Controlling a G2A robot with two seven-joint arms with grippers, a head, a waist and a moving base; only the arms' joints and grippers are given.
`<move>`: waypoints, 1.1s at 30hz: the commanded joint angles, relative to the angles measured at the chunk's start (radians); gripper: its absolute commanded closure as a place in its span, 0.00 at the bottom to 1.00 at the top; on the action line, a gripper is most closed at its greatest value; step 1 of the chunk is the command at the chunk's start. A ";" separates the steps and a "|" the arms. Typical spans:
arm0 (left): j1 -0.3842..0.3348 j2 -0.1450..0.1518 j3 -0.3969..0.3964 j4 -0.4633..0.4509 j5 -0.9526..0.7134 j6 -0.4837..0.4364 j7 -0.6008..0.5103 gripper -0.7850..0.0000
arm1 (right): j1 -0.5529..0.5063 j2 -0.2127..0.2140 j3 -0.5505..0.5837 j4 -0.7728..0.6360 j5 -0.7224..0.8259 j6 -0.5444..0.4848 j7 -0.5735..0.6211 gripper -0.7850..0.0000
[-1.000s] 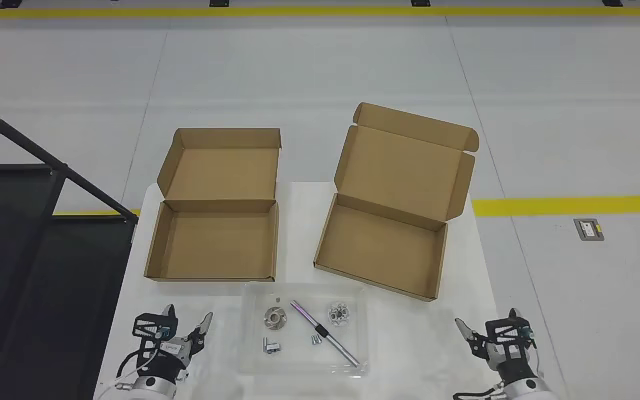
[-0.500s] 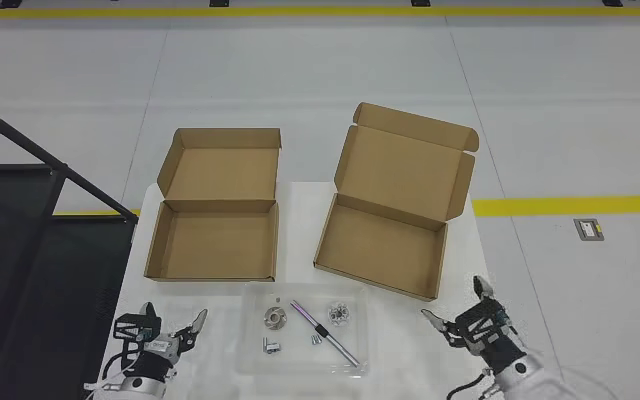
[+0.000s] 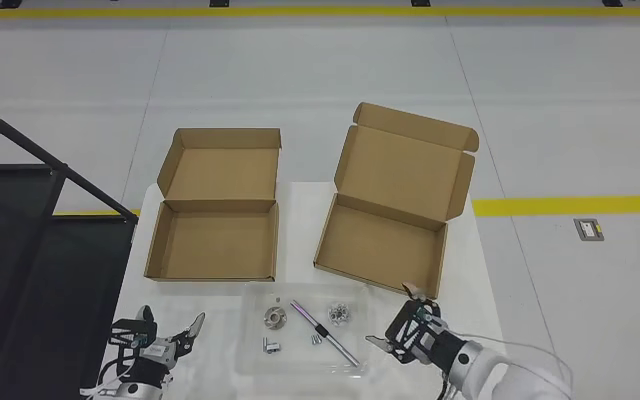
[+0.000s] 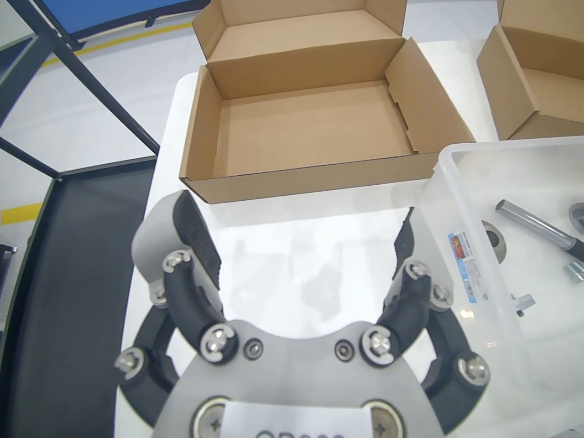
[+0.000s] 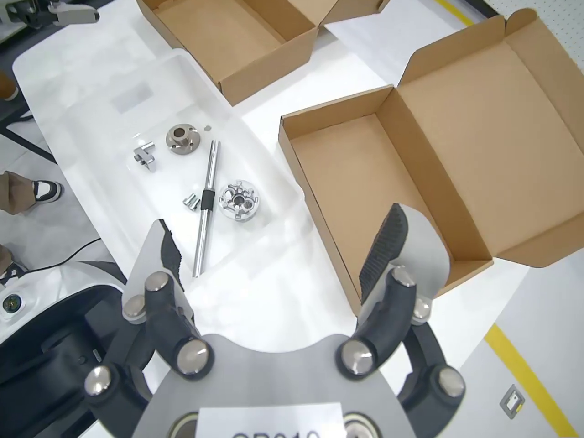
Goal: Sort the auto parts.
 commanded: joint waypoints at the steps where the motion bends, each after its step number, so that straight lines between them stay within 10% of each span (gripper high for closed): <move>1: 0.000 0.000 0.000 0.000 0.000 0.000 0.000 0.00 | 0.000 0.000 0.000 0.000 0.000 0.000 0.002 0.00; 8: -0.003 -0.001 0.001 0.002 -0.002 0.000 -0.002 0.00 | 0.035 0.000 -0.080 -0.027 -0.074 -0.042 0.113 0.00; 18: -0.007 -0.006 0.008 -0.021 0.046 0.015 -0.011 0.00 | 0.598 -0.102 -0.539 0.346 0.220 0.004 0.654 0.00; 33: -0.005 -0.009 0.009 -0.025 0.046 0.032 -0.021 0.00 | 0.845 -0.204 -0.770 0.628 0.298 0.137 0.794 0.00</move>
